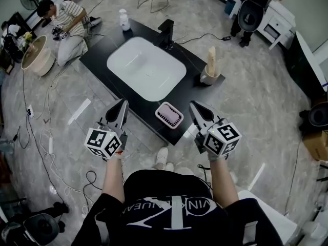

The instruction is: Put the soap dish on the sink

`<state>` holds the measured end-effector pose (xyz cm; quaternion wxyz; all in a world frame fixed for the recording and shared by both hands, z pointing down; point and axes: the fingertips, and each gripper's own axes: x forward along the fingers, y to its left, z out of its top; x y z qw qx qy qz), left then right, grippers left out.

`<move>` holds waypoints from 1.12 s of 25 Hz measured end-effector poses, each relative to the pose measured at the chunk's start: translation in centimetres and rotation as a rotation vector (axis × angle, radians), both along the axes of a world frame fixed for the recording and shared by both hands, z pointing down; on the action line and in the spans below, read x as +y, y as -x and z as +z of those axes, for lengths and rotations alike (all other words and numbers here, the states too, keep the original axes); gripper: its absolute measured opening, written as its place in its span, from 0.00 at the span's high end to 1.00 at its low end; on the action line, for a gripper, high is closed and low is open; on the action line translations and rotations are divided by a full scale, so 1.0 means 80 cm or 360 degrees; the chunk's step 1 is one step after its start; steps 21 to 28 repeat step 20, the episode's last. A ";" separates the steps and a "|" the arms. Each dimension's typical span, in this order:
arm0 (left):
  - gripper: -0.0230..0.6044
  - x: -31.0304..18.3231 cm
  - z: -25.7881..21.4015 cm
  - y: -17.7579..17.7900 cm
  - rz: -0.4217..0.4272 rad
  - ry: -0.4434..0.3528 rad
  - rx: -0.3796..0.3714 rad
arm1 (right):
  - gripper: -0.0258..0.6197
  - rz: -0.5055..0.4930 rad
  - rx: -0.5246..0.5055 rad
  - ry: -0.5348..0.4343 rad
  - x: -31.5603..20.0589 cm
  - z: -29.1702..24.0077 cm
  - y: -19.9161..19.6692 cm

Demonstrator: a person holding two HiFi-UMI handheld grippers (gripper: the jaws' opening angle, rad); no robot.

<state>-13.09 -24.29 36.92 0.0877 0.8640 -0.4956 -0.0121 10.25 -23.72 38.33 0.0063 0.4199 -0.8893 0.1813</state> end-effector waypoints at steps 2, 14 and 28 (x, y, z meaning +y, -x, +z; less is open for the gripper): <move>0.94 -0.001 -0.005 0.000 -0.0005 -0.0017 0.0000 | 0.92 -0.0001 0.0000 -0.0011 -0.001 -0.003 0.000; 0.94 -0.006 -0.015 -0.001 -0.0018 -0.0056 -0.0008 | 0.92 0.0013 -0.0003 -0.0016 -0.003 -0.004 -0.003; 0.94 -0.008 -0.010 -0.003 -0.0011 -0.0047 -0.0011 | 0.92 0.0021 -0.0010 0.0006 -0.003 0.003 -0.005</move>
